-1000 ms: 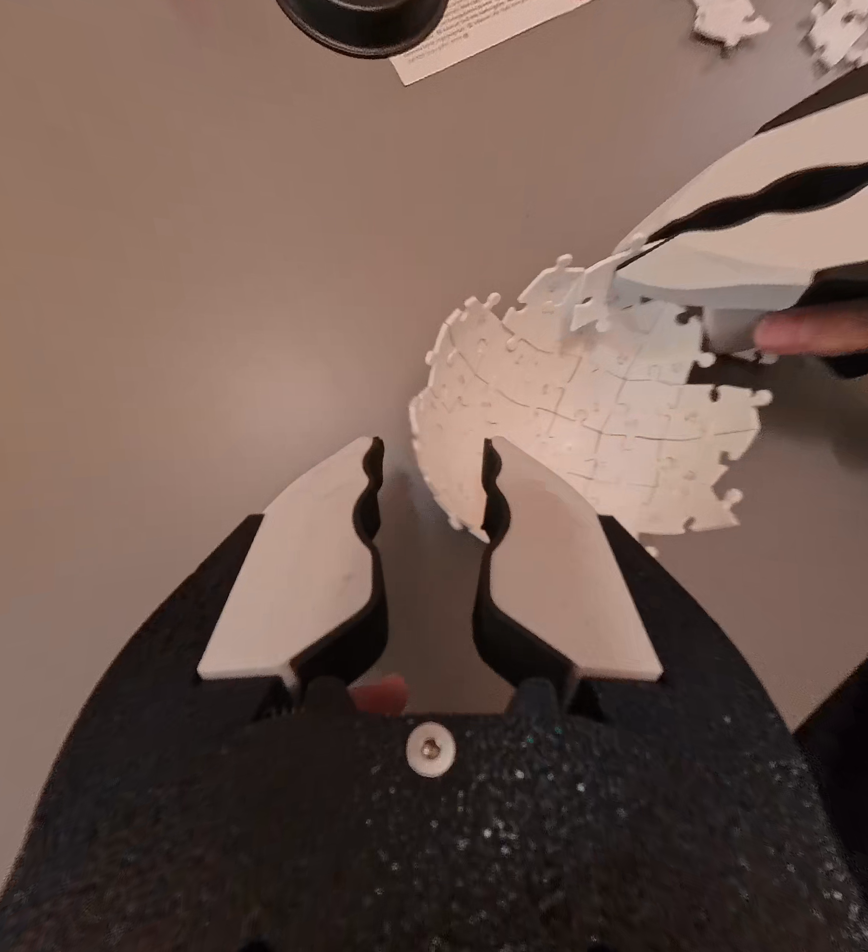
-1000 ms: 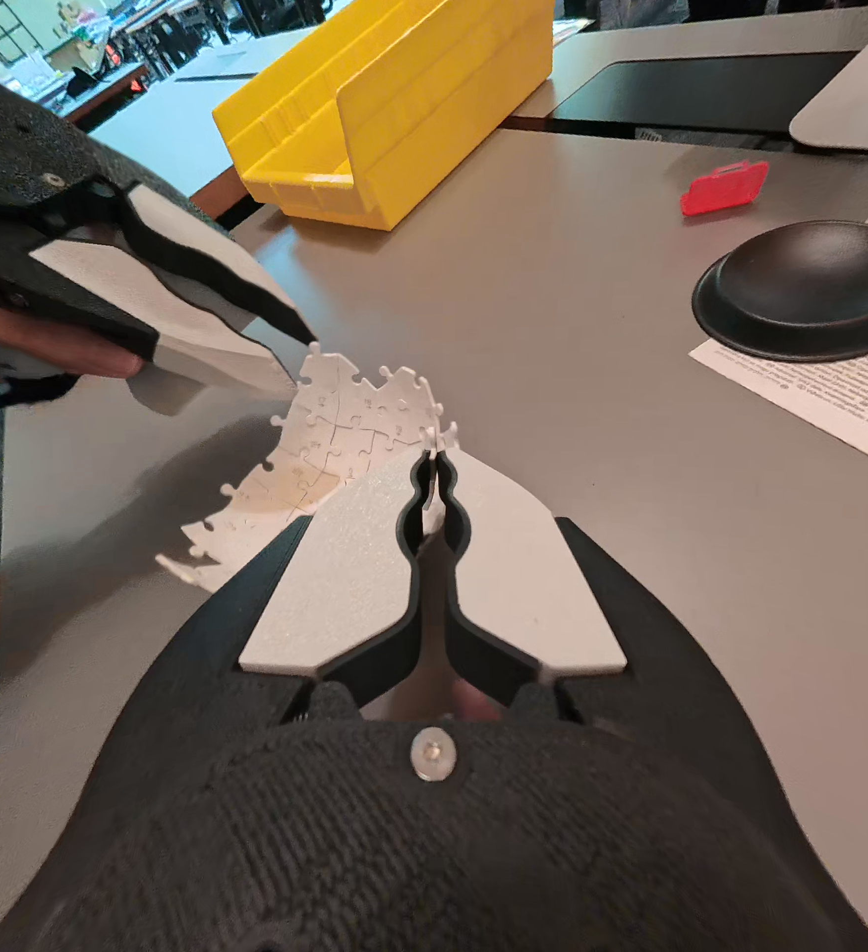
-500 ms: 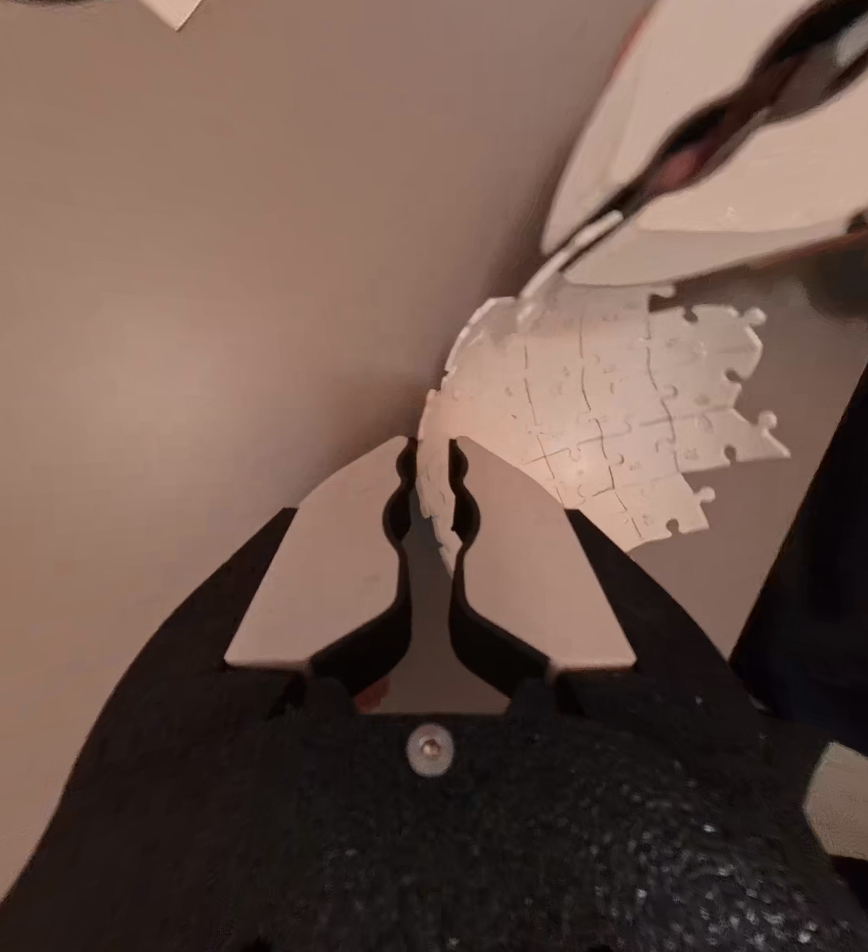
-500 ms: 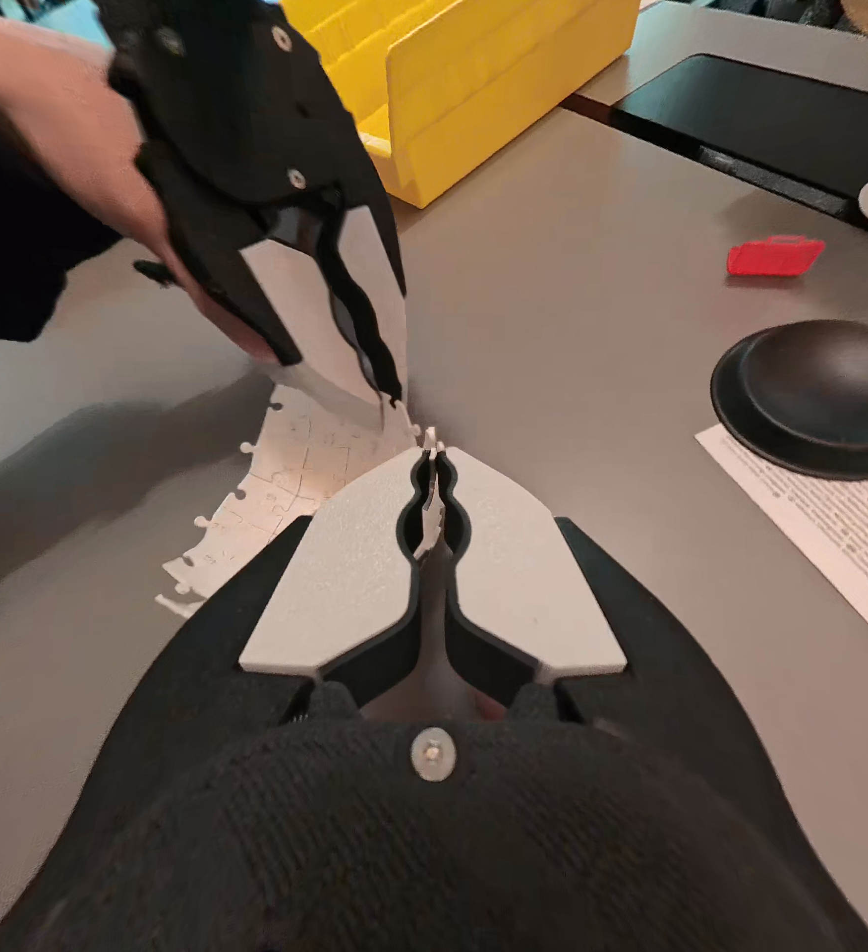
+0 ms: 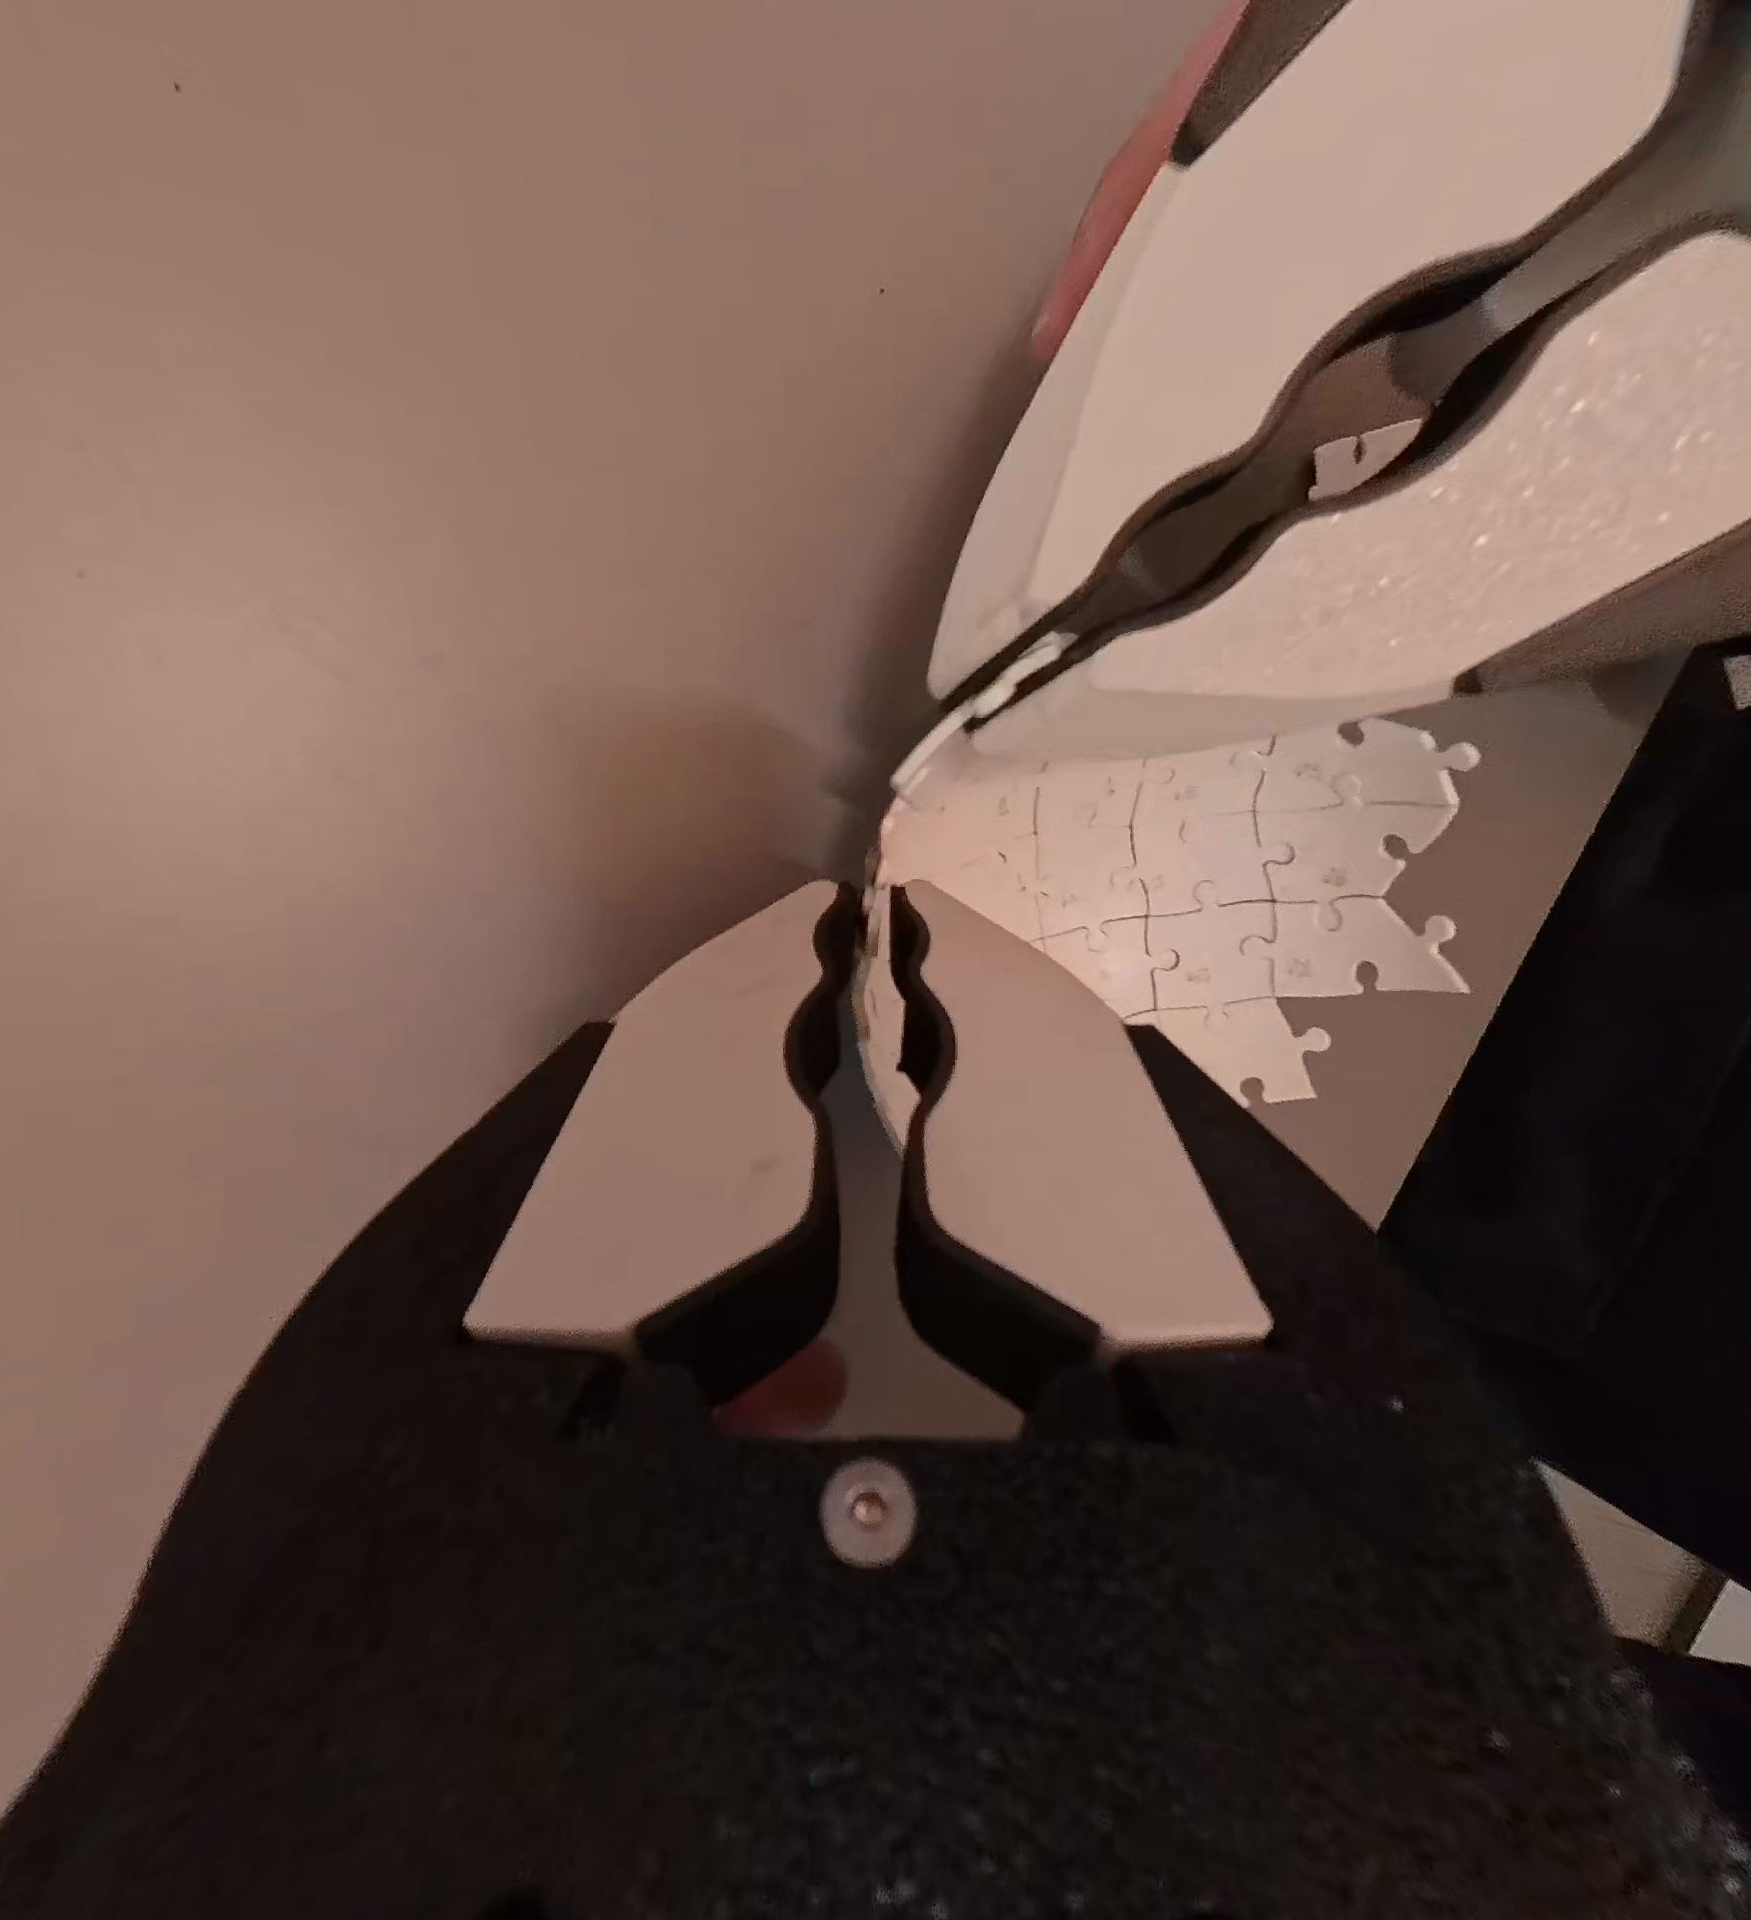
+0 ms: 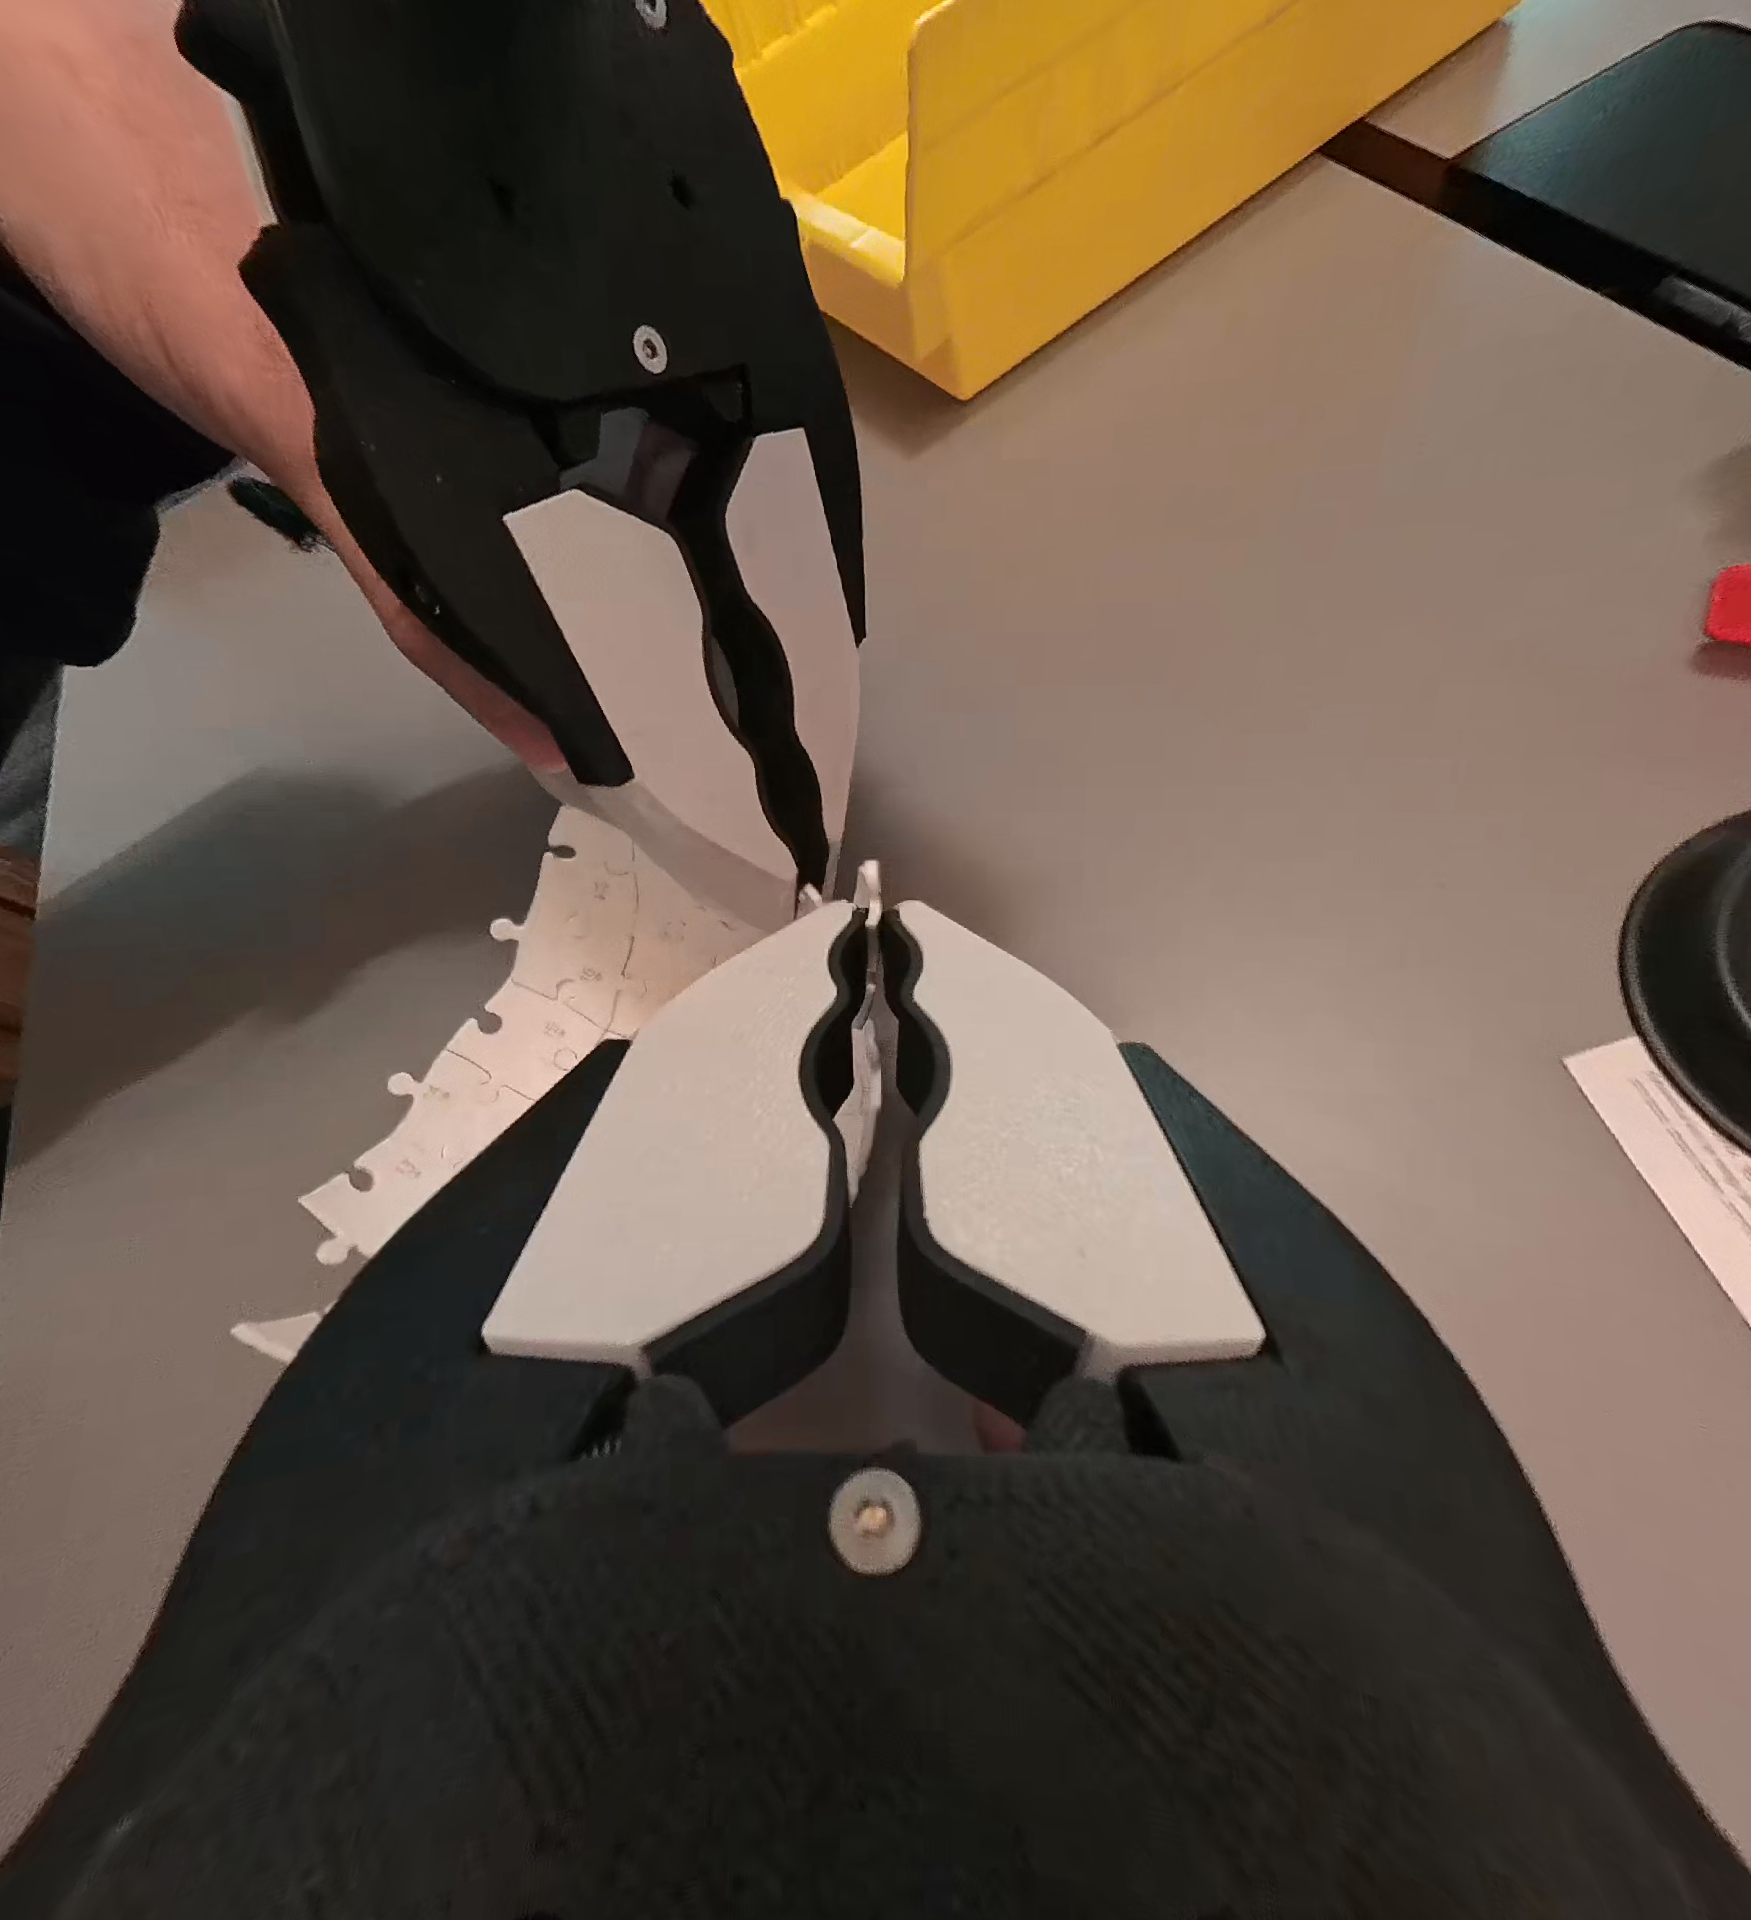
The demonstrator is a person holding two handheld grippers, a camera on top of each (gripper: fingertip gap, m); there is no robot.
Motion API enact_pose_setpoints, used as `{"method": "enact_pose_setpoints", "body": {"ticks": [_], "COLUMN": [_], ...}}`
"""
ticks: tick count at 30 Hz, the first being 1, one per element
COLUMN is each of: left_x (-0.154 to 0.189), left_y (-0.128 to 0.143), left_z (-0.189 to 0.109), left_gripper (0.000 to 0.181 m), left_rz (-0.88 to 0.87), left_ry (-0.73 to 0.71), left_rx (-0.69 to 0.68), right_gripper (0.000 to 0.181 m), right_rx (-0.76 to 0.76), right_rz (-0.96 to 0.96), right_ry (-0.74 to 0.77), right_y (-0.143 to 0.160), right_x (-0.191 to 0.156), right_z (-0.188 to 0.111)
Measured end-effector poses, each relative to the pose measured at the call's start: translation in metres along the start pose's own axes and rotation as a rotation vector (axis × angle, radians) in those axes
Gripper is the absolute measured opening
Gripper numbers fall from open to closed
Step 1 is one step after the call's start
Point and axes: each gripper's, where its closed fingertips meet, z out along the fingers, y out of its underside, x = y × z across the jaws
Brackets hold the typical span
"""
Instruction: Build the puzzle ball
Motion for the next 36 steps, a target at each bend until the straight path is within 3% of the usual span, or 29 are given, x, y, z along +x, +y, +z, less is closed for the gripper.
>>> {"method": "enact_pose_setpoints", "body": {"ticks": [9,17,28,36], "left_x": [-0.006,-0.009,0.001,0.009], "left_y": [0.001,-0.022,-0.024,-0.034], "left_z": [-0.005,-0.017,-0.008,-0.016], "left_gripper": [0.011,0.011,0.008,0.01], "left_rz": [-0.076,0.137,0.421,0.448], "left_ry": [0.051,-0.012,0.037,0.064], "left_rx": [0.033,0.146,0.189,0.23], "right_gripper": [0.003,0.003,0.003,0.003], "right_rx": [0.043,0.021,-0.082,-0.117], "right_rz": [0.008,0.015,-0.114,-0.185], "right_ry": [0.02,-0.033,-0.101,-0.143], "right_y": [0.008,0.007,0.006,0.008], "right_x": [0.001,-0.001,-0.001,-0.005], "right_z": [0.008,0.007,0.003,0.004]}}
